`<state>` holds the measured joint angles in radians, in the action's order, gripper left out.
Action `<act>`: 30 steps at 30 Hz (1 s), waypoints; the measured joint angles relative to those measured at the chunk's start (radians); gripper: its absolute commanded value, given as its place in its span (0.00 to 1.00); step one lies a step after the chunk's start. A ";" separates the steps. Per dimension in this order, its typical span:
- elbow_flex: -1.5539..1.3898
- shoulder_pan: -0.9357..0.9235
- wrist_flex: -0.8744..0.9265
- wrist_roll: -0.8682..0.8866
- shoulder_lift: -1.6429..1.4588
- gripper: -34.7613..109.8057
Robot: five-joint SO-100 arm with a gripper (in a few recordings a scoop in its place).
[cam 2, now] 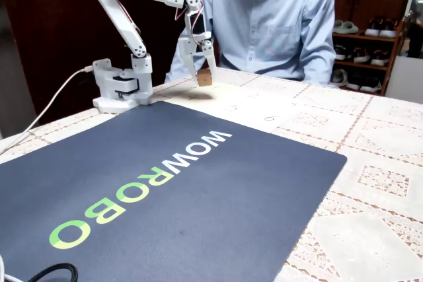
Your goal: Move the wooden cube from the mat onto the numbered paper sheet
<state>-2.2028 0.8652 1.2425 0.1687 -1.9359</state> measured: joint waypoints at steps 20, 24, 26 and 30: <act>-0.097 0.006 -0.020 -0.015 0.015 0.47; -0.100 -0.009 -0.009 0.000 0.006 0.49; -0.100 -0.002 0.000 0.000 0.006 0.50; -0.100 -0.009 0.002 -0.009 -0.006 0.49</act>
<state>-2.3025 0.8560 1.2441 0.1595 -1.9420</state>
